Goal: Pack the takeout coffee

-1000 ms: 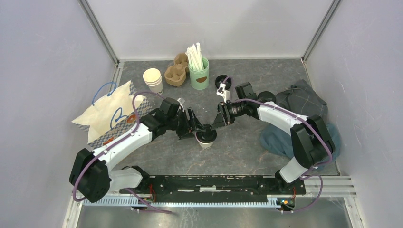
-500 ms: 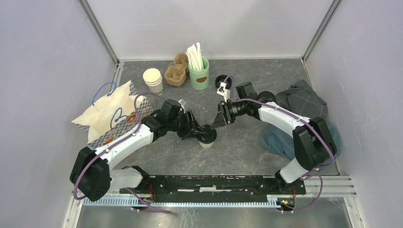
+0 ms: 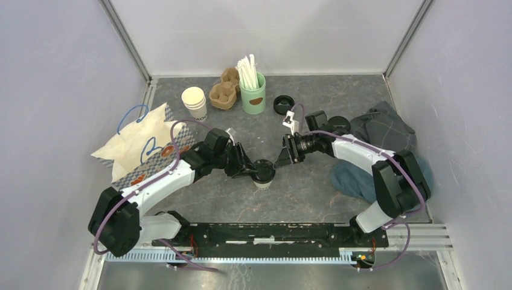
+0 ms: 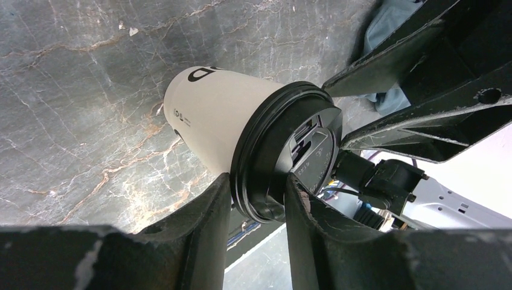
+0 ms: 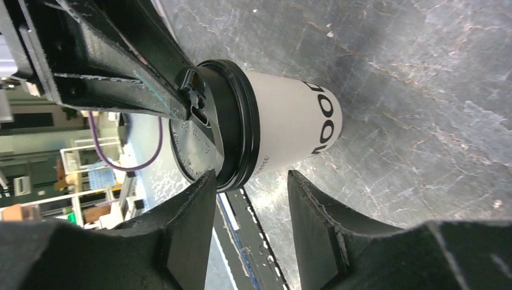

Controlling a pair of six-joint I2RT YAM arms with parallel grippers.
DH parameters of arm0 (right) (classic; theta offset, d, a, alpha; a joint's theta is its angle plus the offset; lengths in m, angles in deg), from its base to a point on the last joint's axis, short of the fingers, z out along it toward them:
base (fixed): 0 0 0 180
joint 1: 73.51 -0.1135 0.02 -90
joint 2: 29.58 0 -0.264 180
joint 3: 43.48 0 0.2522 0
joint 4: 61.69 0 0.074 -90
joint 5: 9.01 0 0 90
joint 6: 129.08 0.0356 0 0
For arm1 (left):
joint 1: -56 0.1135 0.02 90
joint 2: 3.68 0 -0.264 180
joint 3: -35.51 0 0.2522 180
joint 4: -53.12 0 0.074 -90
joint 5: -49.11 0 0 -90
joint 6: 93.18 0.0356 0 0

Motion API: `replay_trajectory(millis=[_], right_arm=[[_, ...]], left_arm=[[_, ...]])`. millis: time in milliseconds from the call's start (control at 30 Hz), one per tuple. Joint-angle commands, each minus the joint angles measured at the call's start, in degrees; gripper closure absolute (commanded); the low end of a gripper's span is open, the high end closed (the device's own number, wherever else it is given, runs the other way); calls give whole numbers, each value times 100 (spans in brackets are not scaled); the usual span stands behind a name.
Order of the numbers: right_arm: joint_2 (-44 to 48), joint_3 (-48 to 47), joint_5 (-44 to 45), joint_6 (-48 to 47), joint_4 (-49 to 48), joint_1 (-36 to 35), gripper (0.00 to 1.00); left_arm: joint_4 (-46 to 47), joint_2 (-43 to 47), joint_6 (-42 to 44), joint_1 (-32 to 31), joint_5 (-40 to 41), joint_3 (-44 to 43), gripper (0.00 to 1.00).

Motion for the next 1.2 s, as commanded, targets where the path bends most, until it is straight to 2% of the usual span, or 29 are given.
replay_trajectory(millis=[0,133,233,467,533,600,733,833,1000,1167], right_arm=[[25,250,-481,364,-830,-7,49],[2,274,-502,449,-956,-52,49],[-57,448,-409,465,-1047,-50,54],[65,429,-323,457,-996,-27,56],[44,400,-314,475,-985,-28,56],[46,382,-314,478,-979,-18,56],[37,322,-314,428,-892,-22,56],[46,303,-314,422,-879,-32,56],[46,303,-314,391,-847,-17,56],[38,276,-297,394,-856,-25,56]], left_arm=[[-23,-98,68,-29,157,187,58],[32,-24,105,-30,137,167,58],[35,27,168,-29,152,153,55],[-179,655,160,-22,262,-73,20],[-401,891,75,-5,388,-104,15],[-670,1084,-58,27,505,-78,17],[-611,1361,-356,49,432,219,37],[-343,1114,-410,50,166,326,50],[-336,699,-258,50,107,192,61],[-260,554,-224,42,59,204,63]])
